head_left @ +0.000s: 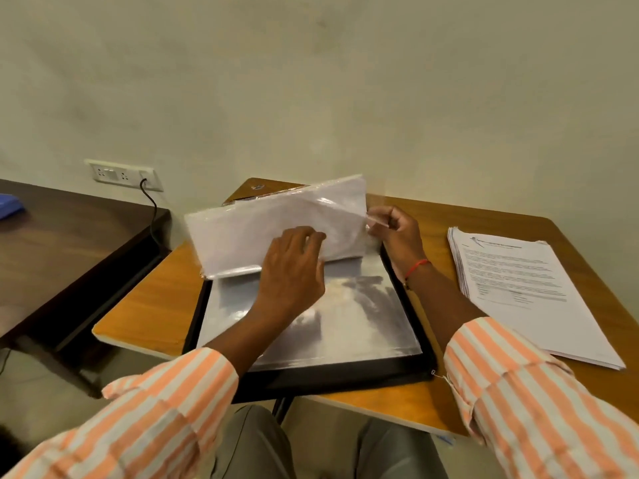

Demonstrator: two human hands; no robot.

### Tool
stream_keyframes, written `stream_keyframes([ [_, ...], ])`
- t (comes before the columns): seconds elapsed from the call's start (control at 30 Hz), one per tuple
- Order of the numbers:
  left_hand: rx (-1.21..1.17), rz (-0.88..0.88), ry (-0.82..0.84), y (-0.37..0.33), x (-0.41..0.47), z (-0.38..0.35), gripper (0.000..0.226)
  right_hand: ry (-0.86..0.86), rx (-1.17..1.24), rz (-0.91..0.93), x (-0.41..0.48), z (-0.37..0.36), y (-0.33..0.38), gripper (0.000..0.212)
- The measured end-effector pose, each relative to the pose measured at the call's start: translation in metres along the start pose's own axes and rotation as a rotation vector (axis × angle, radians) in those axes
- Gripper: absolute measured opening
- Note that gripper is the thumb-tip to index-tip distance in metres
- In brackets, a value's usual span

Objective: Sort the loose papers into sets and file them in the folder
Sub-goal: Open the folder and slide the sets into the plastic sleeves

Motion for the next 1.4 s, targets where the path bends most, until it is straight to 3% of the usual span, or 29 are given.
stream_keyframes([
  [0.1,0.022,0.011,-0.214,0.006,0.01,0.015,0.057,0.053,0.152,-0.077,-0.001,-0.005,-0.001,0.012],
  [0.2,0.058,0.017,-0.218,0.014,0.018,0.018,0.061,0.084,0.273,-0.108,-0.002,-0.003,-0.003,0.025],
  [0.37,0.068,-0.14,-0.295,0.003,0.004,0.023,0.016,0.206,0.025,-0.004,-0.007,0.003,-0.01,0.032],
  [0.53,-0.008,-0.177,-0.171,-0.014,-0.013,0.032,0.013,0.203,-0.257,0.168,-0.014,0.021,0.001,0.009],
  [0.67,-0.06,-0.262,0.125,-0.045,-0.029,0.052,0.028,0.148,-0.316,0.18,-0.02,0.033,0.006,0.008],
  [0.8,-0.006,-0.292,0.21,-0.066,-0.04,0.064,0.036,0.138,-0.307,0.147,-0.024,0.035,0.001,0.01],
  [0.93,-0.157,-0.137,0.423,-0.061,-0.051,0.039,0.028,0.09,-0.277,0.143,-0.025,0.031,-0.005,0.01],
  [1.0,-0.215,0.025,0.416,-0.041,-0.05,0.019,0.026,0.075,-0.259,0.132,-0.027,0.027,-0.006,0.011],
  [1.07,-0.171,0.099,0.39,-0.021,-0.045,0.001,0.04,0.052,-0.218,0.108,-0.026,0.024,-0.006,0.012],
  [1.23,-0.037,0.062,0.303,0.012,-0.03,-0.027,0.059,-0.1,-0.096,0.072,-0.01,0.016,0.001,0.017],
  [1.3,-0.021,0.075,0.351,0.024,-0.023,-0.041,0.064,-0.168,-0.048,0.068,-0.002,0.01,0.005,0.017],
  [1.4,0.037,0.096,0.456,0.04,-0.005,-0.067,0.065,-0.219,-0.11,0.092,0.006,-0.004,0.004,0.04],
])
Point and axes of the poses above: each hand's wrist, its own x-axis towards the middle knuckle, its own z-axis out of the back of the hand, y = z × x, the point moved 5 cm from there along x, towards the middle knuckle, and after that the axes turned 13 degrees about -y, right-handed, at the moved point
